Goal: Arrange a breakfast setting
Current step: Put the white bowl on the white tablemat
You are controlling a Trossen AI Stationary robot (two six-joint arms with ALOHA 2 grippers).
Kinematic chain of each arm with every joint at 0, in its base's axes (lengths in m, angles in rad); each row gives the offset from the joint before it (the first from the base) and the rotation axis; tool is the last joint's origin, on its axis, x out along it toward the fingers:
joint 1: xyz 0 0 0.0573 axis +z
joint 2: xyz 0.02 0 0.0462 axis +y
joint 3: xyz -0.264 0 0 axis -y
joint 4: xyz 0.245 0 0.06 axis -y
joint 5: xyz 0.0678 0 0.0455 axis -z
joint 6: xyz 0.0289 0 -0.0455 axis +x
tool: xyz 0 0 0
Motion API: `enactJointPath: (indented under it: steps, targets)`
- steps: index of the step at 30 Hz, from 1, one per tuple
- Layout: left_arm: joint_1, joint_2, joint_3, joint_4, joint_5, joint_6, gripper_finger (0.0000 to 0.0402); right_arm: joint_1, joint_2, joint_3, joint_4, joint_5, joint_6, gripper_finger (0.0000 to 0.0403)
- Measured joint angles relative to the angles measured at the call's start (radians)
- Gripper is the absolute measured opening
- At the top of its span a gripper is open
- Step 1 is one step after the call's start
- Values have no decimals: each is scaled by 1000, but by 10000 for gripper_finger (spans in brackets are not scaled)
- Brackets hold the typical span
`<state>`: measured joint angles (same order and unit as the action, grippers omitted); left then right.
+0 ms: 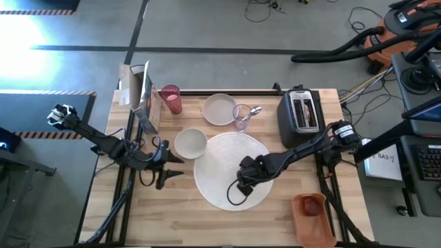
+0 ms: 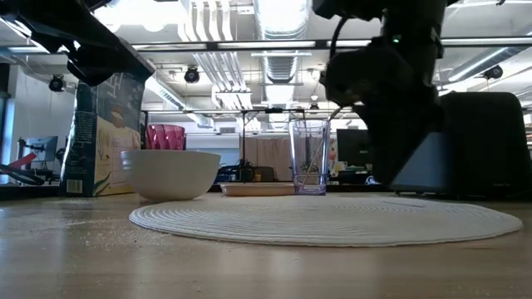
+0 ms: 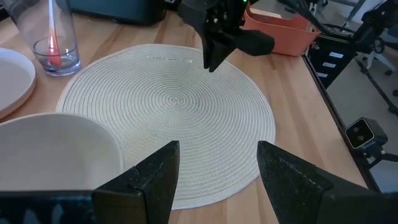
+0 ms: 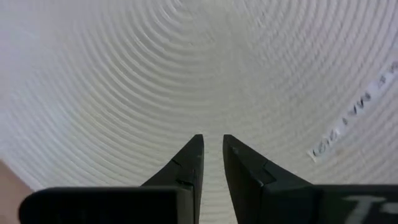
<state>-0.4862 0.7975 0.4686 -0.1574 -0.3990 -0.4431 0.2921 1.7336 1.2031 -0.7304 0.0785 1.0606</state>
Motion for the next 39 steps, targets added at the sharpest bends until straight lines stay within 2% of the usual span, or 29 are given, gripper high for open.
enactJointPath:
  steps: [7,16,22,30,35,39]
  targets:
    - [4,0,0,-23,55,30,199,-19,-2,34,1,7,-59,57]
    - [10,15,0,-158,103,227,199,-34,-2,87,-6,0,-133,109]
    - [37,39,0,-159,104,304,199,-33,-4,128,-66,0,-148,125]
    - [145,80,0,-160,184,336,199,-34,-4,151,-83,0,-164,119]
    - [234,96,0,-186,263,422,199,-34,-4,151,-84,0,-164,116]
    - [305,117,0,-198,274,451,199,-34,-4,150,-83,0,-164,118]
